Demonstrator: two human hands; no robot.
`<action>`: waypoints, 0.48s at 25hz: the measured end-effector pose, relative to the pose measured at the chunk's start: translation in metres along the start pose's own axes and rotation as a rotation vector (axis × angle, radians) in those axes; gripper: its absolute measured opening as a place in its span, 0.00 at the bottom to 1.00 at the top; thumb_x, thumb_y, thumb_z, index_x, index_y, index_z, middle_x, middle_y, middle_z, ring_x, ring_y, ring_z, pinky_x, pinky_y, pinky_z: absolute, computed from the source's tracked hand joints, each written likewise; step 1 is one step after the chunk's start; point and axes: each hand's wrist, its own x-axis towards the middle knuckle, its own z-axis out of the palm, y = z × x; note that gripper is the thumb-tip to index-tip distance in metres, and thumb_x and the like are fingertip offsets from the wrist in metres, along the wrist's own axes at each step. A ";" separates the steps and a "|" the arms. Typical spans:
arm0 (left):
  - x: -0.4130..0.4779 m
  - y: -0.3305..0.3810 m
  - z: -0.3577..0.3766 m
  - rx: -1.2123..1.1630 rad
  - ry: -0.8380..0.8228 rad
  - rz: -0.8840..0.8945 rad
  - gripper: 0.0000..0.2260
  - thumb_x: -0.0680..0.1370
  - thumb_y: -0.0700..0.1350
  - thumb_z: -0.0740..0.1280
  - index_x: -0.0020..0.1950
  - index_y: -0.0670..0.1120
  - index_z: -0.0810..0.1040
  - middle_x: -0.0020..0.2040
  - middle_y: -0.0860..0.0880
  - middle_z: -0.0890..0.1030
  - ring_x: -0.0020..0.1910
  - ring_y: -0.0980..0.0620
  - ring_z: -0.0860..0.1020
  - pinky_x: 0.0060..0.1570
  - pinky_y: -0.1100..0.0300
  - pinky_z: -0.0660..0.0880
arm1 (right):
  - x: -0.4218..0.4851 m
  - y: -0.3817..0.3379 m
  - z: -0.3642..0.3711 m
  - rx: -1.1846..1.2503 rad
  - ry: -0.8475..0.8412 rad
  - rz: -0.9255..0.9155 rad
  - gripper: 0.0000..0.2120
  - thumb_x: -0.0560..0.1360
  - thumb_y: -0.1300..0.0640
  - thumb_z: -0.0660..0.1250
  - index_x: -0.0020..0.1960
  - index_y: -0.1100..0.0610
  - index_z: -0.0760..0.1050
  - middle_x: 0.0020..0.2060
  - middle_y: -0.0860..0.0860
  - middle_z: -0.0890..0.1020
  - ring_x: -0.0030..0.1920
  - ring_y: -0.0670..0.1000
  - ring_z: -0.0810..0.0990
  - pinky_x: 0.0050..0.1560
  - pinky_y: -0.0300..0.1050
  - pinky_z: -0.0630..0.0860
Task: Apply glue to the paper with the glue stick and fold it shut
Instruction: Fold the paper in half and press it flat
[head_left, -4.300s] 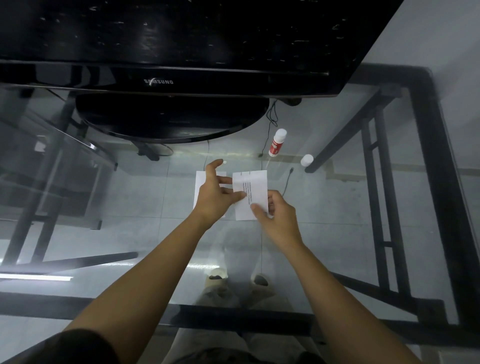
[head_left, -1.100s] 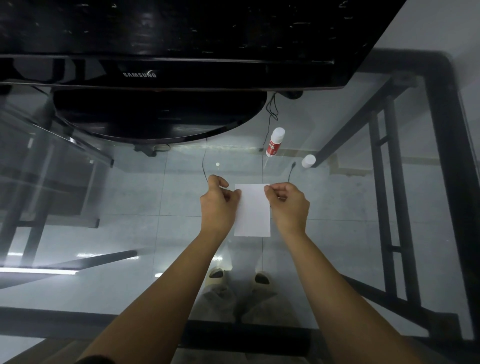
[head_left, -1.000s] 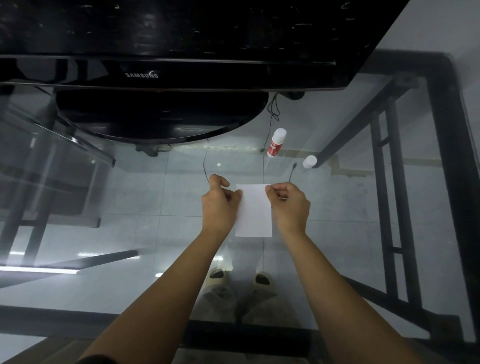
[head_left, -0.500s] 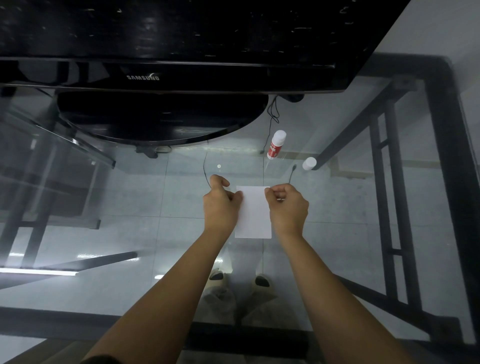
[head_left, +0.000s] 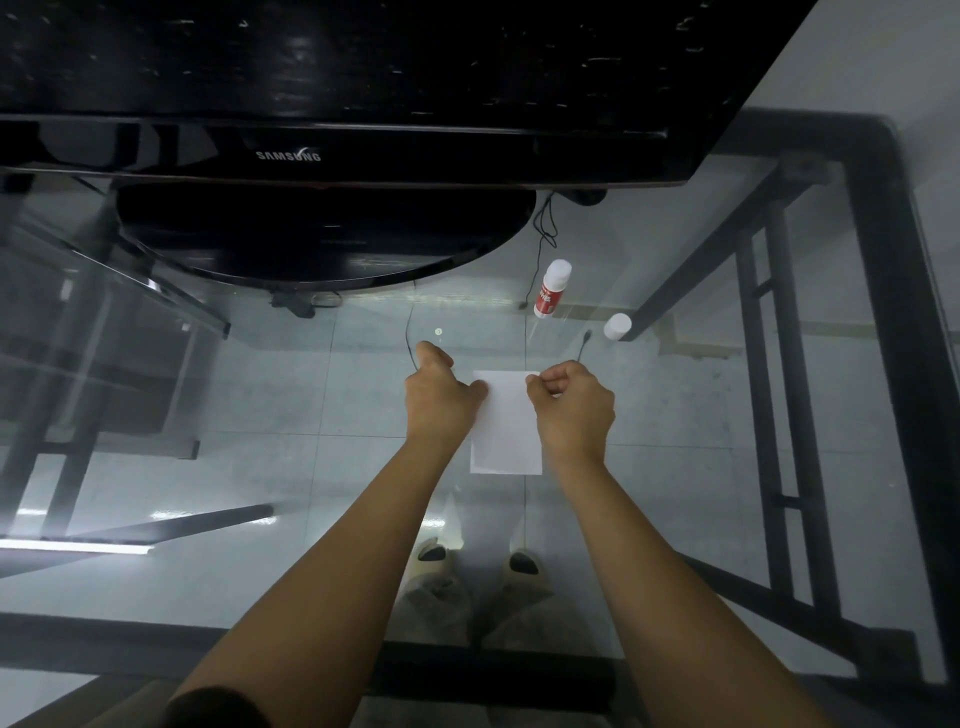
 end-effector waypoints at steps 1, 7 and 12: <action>0.002 0.002 -0.002 0.007 -0.025 -0.036 0.18 0.71 0.43 0.71 0.51 0.46 0.62 0.49 0.40 0.79 0.43 0.42 0.80 0.40 0.54 0.77 | 0.001 0.000 -0.001 -0.037 0.000 0.000 0.09 0.72 0.54 0.70 0.47 0.59 0.77 0.42 0.54 0.82 0.40 0.51 0.79 0.42 0.39 0.72; 0.006 0.009 -0.008 0.012 -0.088 -0.101 0.17 0.72 0.40 0.69 0.52 0.45 0.62 0.50 0.38 0.78 0.40 0.42 0.82 0.43 0.52 0.80 | 0.002 0.016 -0.017 -0.168 -0.109 -0.416 0.12 0.75 0.54 0.65 0.56 0.58 0.75 0.55 0.55 0.80 0.54 0.54 0.78 0.54 0.42 0.69; 0.004 0.008 -0.005 0.031 -0.074 -0.078 0.17 0.72 0.41 0.70 0.53 0.44 0.63 0.52 0.38 0.77 0.46 0.39 0.80 0.48 0.48 0.79 | 0.003 0.038 -0.029 -0.506 -0.476 -0.755 0.20 0.80 0.51 0.54 0.72 0.52 0.61 0.73 0.47 0.62 0.73 0.48 0.57 0.72 0.49 0.46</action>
